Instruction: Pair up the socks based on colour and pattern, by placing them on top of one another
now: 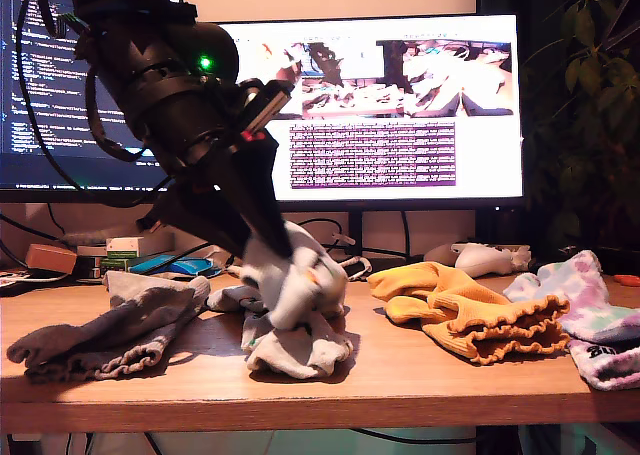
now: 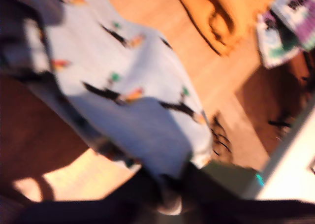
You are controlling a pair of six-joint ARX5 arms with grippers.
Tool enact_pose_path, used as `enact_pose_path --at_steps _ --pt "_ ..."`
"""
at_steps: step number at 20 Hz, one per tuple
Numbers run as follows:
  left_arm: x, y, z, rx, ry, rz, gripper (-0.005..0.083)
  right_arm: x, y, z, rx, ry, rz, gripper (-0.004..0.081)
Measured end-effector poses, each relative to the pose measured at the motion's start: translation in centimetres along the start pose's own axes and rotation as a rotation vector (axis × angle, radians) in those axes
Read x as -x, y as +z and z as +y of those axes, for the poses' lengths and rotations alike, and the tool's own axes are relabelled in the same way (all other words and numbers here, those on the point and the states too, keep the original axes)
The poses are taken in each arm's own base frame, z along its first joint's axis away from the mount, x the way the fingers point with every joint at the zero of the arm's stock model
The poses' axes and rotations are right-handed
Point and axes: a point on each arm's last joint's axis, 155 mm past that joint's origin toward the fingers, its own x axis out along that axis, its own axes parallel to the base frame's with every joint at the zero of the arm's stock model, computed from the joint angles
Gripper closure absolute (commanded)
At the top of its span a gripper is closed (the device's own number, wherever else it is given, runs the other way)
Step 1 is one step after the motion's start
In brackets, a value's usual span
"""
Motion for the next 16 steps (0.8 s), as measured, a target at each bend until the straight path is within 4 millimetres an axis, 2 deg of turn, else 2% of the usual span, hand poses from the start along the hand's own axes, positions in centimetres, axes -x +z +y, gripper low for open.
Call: enact_pose_path --at_steps 5,9,10,11,13,14,16 --pt "0.1 -0.8 0.2 0.026 0.006 0.031 0.017 0.0 0.0 0.2 0.0 0.013 0.001 0.0781" --pt "1.0 -1.3 1.4 0.038 0.044 0.056 0.018 0.0 0.0 0.4 0.0 0.02 0.001 0.0781" --pt "1.5 -1.3 1.8 0.047 0.064 0.063 0.0236 0.0 0.0 0.4 0.0 0.02 0.001 0.0781" --pt "2.1 -1.2 2.3 0.047 0.086 0.066 0.0353 0.0 0.0 0.4 0.0 0.02 0.001 0.0781" --pt "2.9 -0.3 3.0 0.033 0.113 0.04 0.0742 -0.1 0.2 0.4 0.0 0.02 -0.007 0.0781" --pt "3.1 0.2 3.5 0.023 0.122 0.021 0.078 -0.3 0.4 0.4 -0.001 0.02 -0.013 0.0781" --pt "3.5 1.9 4.6 -0.004 0.171 -0.044 0.0792 -1.0 1.0 0.4 -0.002 0.019 -0.027 0.0781"
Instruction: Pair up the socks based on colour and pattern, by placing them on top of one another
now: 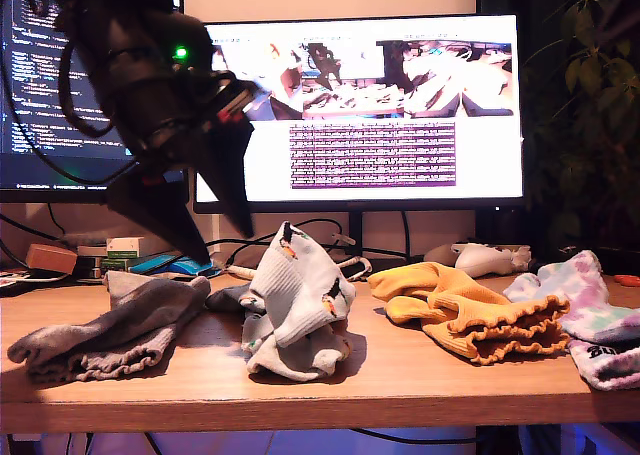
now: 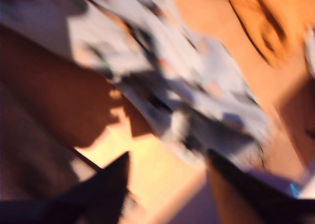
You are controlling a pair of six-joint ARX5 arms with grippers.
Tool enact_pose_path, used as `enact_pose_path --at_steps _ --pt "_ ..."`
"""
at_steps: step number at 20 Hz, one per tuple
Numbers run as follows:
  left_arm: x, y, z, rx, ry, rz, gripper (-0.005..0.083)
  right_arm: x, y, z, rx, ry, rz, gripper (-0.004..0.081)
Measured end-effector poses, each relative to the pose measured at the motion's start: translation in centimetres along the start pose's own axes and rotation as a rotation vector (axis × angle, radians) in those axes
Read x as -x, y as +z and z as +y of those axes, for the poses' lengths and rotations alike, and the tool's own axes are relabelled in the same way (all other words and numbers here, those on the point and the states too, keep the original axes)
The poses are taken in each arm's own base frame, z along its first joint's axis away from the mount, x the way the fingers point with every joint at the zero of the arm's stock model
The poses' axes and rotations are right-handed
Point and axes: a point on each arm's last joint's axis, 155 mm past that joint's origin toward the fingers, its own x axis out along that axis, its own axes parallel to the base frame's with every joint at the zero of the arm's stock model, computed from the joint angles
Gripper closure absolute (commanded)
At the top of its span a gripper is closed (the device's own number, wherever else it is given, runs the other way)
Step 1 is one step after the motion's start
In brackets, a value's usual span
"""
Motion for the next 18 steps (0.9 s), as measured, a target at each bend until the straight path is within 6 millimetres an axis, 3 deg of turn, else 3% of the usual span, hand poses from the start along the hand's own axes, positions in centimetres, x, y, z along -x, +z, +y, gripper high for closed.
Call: enact_pose_path --at_steps 3,6,8,10,14,18 --pt "0.2 3.1 1.2 -0.062 0.105 -0.121 0.0793 -1.7 1.3 -0.6 -0.003 -0.033 -0.039 0.0781" --pt "2.1 6.4 0.6 -0.136 0.165 -0.307 0.0793 -2.7 3.5 -1.7 -0.018 -0.072 -0.124 0.0781" --pt "4.0 7.5 -0.2 -0.176 0.164 -0.44 0.0793 -2.8 5.2 -3.3 -0.035 -0.118 -0.199 0.0781" --pt "5.4 8.0 -0.6 -0.207 0.165 -0.555 0.0793 -2.8 5.2 -5.4 -0.052 -0.177 -0.243 0.0781" --pt "6.1 5.8 0.7 -0.22 0.189 -0.694 0.0793 -2.9 3.0 -9.1 -0.079 -0.287 -0.274 0.0781" --pt "7.5 2.2 2.8 -0.195 0.238 -0.789 0.0793 -2.9 1.9 -10.1 -0.086 -0.316 -0.288 0.0781"
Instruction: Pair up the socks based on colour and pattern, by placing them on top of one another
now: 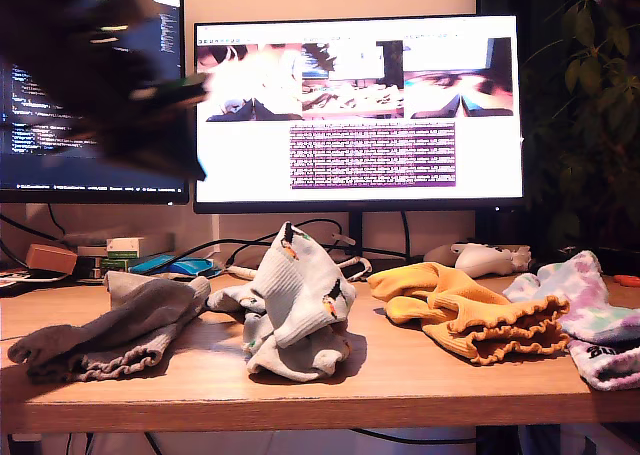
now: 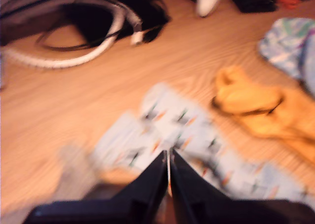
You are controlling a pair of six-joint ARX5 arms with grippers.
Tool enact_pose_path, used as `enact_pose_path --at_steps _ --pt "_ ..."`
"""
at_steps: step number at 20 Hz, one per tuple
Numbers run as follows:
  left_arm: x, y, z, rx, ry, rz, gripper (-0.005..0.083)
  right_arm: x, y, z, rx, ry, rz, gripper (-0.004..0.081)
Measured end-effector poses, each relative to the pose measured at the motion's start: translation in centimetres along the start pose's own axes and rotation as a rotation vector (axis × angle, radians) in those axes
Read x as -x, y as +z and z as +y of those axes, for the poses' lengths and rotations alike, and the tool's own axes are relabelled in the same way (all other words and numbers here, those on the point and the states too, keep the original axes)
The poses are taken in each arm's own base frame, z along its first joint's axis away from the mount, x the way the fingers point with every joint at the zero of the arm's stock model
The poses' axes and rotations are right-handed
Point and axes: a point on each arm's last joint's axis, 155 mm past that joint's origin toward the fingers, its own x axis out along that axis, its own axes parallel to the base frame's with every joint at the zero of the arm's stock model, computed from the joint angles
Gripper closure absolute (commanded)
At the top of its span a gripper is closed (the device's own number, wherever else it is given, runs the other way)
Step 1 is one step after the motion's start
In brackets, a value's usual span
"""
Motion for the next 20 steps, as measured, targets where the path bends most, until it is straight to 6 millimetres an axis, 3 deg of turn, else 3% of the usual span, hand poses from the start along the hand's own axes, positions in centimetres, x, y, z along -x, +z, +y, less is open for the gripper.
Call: enact_pose_path --at_steps 4,8,11,14,20 --pt "4.0 0.1 1.7 0.025 0.066 -0.116 0.0793 1.0 -3.4 -0.2 0.001 -0.002 0.045 0.0781" --pt "6.8 -0.9 1.3 0.028 0.076 -0.157 0.0793 2.4 -2.5 0.3 -0.008 0.022 0.008 0.0781" --pt "9.1 0.4 0.9 0.019 0.077 -0.211 0.0792 3.5 -2.8 0.9 0.007 0.046 0.029 0.0781" --pt "11.5 1.4 0.4 0.011 0.078 -0.265 0.0792 4.5 -4.3 1.1 0.014 0.059 0.092 0.0781" --pt "12.7 -0.7 0.3 0.022 0.081 -0.194 0.0792 5.3 -7.4 0.9 0.028 0.055 0.217 0.0781"
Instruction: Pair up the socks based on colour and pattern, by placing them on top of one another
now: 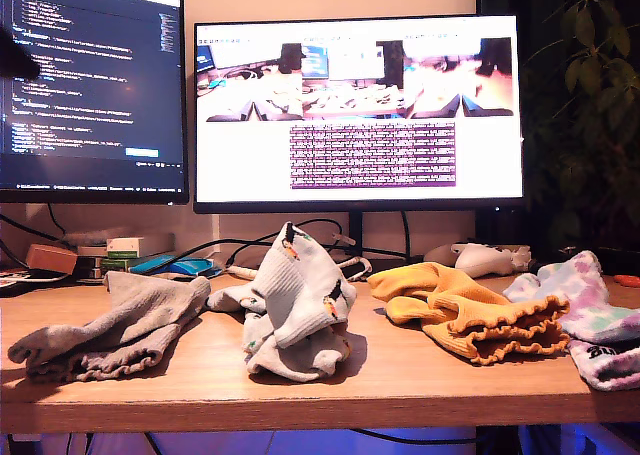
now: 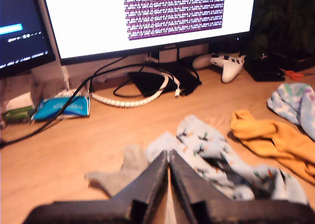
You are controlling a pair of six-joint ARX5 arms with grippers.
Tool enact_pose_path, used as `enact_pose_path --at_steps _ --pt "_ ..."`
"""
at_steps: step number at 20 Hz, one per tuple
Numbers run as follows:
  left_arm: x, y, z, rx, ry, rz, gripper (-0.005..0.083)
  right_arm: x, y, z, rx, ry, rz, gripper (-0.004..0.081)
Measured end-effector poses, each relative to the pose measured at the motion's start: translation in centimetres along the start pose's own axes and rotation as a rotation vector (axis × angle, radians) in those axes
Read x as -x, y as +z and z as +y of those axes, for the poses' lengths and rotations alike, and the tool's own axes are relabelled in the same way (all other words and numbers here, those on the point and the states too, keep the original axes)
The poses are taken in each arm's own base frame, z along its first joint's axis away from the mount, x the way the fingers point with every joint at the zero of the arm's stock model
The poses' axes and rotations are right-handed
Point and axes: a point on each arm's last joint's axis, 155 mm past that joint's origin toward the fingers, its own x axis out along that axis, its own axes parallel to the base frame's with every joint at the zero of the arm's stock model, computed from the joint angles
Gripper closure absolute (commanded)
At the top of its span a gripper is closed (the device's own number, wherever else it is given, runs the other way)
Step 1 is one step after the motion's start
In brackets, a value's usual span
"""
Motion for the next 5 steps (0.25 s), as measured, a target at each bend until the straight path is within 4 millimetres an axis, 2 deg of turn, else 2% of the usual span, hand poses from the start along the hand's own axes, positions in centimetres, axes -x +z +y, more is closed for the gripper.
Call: enact_pose_path --at_steps 5 --pt "0.1 -2.2 0.1 0.009 0.005 0.089 0.0792 0.2 -2.9 -0.2 0.009 -0.006 0.114 0.0781"
